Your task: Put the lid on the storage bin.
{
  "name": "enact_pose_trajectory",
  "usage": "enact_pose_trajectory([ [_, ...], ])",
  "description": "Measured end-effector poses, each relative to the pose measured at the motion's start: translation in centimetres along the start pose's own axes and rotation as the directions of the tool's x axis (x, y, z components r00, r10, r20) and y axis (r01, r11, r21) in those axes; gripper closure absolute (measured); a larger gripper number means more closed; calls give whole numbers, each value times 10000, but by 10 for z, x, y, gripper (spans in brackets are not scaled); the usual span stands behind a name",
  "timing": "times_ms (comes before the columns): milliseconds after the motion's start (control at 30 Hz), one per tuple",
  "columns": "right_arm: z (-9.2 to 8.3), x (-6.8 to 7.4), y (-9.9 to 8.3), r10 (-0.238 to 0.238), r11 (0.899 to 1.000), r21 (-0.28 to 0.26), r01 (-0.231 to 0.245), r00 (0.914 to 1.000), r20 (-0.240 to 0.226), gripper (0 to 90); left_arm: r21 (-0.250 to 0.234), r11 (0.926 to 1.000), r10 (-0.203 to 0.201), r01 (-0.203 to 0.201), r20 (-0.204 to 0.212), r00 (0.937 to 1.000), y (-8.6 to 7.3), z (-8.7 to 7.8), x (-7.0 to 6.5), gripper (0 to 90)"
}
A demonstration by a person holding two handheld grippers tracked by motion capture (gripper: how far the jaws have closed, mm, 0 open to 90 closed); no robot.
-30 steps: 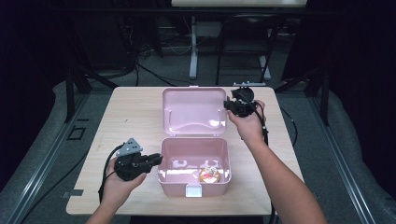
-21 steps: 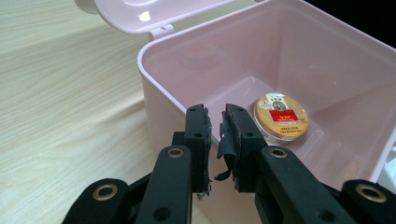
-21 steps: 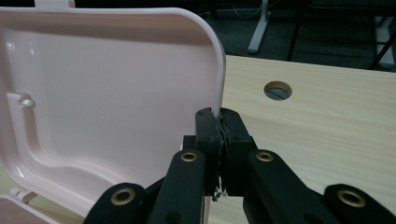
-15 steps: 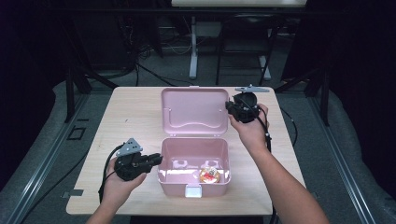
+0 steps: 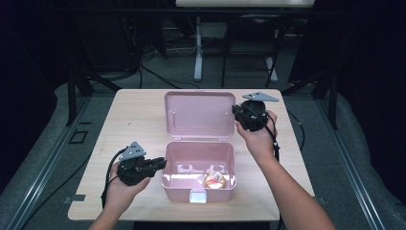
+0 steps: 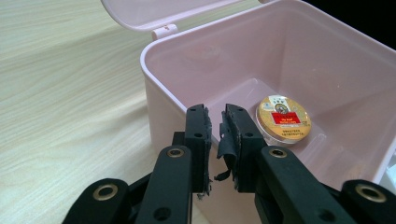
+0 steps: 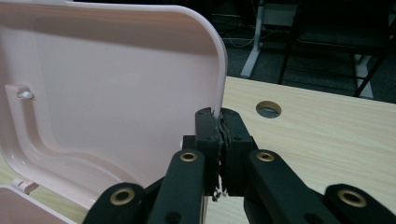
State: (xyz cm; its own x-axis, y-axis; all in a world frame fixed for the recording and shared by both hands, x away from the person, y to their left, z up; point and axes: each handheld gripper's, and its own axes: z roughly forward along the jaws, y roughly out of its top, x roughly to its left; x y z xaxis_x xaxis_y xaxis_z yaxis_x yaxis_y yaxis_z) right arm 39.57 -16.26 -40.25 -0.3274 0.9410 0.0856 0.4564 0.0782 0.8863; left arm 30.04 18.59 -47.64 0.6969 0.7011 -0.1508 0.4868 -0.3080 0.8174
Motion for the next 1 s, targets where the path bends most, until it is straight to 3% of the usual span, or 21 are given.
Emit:
enact_pose_trajectory([
  [267,0,0,-1,-21,9999,-100,21,10000,-15,871,-12,10000,27,-27,-229,9997,3,2,1,771],
  [467,2,-1,-1,7,9999,-138,-8,10000,-40,871,-292,9995,-102,91,-398,9992,10,1,8,732],
  [567,2,0,-1,-16,9998,-181,15,10000,-30,872,-531,9984,-229,209,-367,9991,20,3,14,696],
  [767,3,0,-1,4,9998,-193,-5,10000,-42,872,-559,9981,-271,243,-490,9984,36,6,24,687],
  [1000,3,-1,-1,53,9998,-185,-55,9999,-93,872,-921,9952,-418,335,-893,9951,55,3,37,652],
])
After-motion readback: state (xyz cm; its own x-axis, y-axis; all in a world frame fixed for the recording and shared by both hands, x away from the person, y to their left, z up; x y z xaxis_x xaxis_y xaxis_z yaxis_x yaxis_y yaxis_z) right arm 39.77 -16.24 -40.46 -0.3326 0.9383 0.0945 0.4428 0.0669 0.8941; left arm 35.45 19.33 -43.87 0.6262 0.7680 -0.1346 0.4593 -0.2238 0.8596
